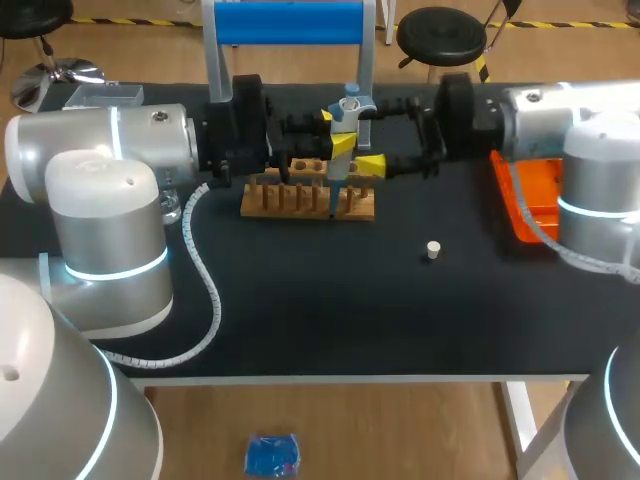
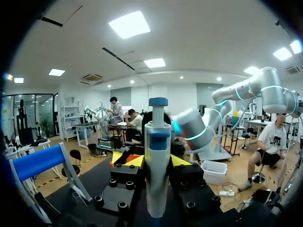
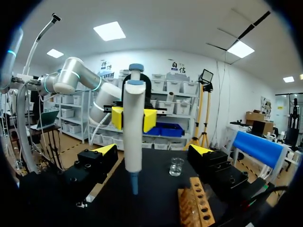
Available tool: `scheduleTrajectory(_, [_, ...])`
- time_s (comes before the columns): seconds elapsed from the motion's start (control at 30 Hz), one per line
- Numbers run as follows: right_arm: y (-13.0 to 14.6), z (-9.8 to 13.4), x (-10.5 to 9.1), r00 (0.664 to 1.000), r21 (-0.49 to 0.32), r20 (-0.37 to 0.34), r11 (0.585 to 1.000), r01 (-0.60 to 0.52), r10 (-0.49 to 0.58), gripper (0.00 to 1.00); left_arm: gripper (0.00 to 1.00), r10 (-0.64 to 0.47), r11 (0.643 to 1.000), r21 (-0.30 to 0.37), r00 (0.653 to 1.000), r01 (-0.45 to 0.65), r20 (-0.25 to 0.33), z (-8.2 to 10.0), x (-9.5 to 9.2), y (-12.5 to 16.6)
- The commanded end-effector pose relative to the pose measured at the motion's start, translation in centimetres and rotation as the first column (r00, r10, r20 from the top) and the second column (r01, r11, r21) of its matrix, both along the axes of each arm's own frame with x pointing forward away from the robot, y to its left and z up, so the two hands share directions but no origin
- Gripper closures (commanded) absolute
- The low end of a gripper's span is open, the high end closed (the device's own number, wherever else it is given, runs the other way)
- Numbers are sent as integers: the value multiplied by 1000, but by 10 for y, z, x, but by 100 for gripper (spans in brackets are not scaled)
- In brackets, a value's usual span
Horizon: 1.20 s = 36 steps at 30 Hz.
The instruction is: Invert the test tube, pick up the pipette, mount the tip to pipette, aspirate from beaker and dispense into the tube, eject the tip, return the pipette, and cap with the stopper.
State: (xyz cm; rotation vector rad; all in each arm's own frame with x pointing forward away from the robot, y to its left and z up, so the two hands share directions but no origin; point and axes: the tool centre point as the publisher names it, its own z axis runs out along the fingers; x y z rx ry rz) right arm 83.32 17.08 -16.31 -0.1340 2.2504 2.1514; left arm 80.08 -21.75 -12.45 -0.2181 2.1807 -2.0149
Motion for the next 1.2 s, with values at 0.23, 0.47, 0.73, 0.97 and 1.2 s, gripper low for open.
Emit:
scheduleTrajectory(0.23, [-65,1,52,985,-104,13,979,175,-175,0,100,5,1000,-5,1000,-5,3,-1,-1,0])
scheduleTrajectory(0.47, [-59,12,120,959,-135,19,949,284,-284,0,100,5,1000,-5,1000,-5,3,-1,-1,0])
scheduleTrajectory(0.73, [-34,20,184,924,-172,18,909,380,-382,0,100,5,1000,-5,1000,-5,3,-1,-1,0])
scheduleTrajectory(0.97, [-14,19,211,911,-195,24,892,408,-412,0,100,5,1000,-5,1000,-5,3,-1,-1,0])
scheduleTrajectory(1.2, [2,14,228,903,-226,24,877,423,-429,0,100,5,1000,-5,1000,-5,3,-1,-1,0])
